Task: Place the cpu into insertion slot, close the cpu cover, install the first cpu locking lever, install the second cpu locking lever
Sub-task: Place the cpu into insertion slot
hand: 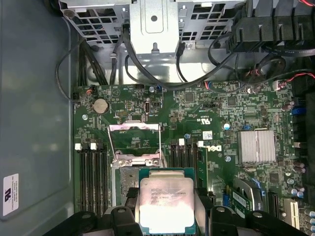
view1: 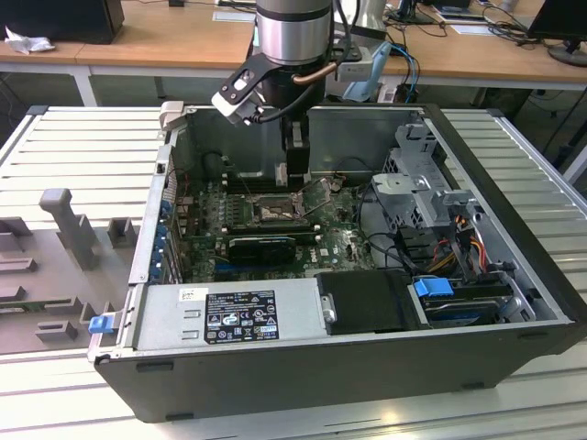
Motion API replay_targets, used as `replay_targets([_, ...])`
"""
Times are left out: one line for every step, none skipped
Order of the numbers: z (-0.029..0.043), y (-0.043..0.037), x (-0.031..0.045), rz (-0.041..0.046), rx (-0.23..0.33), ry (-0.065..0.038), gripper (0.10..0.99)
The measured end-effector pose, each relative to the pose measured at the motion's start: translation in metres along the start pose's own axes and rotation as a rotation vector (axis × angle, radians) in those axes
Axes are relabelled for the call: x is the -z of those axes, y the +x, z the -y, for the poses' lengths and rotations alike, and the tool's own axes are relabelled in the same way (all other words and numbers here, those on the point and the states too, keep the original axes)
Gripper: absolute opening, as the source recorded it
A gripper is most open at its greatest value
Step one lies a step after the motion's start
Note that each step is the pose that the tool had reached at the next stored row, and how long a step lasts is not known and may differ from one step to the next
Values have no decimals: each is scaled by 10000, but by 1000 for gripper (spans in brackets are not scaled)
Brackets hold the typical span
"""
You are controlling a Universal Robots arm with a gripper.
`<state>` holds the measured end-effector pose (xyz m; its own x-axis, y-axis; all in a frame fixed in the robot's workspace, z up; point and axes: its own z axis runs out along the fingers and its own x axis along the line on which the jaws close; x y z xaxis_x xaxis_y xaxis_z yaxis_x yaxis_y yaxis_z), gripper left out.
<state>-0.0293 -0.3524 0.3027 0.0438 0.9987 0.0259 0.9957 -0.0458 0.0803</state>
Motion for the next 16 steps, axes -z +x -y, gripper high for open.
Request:
replay_targets([1,0,-4,2,0,1,533])
replay_targets([4,0,-7,2,-2,0,533])
replay_targets([10,1,-9,1,-2,0,533])
replay_targets([22,0,-12,-1,0,0,533])
replay_targets([38,0,-21,-2,-1,-1,533])
replay_targets([41,0,-25,-1,2,1,533])
replay_targets([43,-1,-29,-2,0,1,533])
replay_targets([44,-1,-33,-2,0,0,533])
replay_targets([45,-1,-36,-2,0,0,533])
replay_targets([45,-1,-41,-2,0,0,533])
replay_targets([46,-1,-44,-2,0,0,533])
replay_targets([46,-1,-47,-2,0,0,533])
replay_targets([47,-1,-49,-2,0,0,533])
replay_targets([47,-1,-53,-2,-1,0,533])
replay_targets([48,-1,-56,-2,0,1,533])
replay_targets([48,-1,-61,-4,0,0,533])
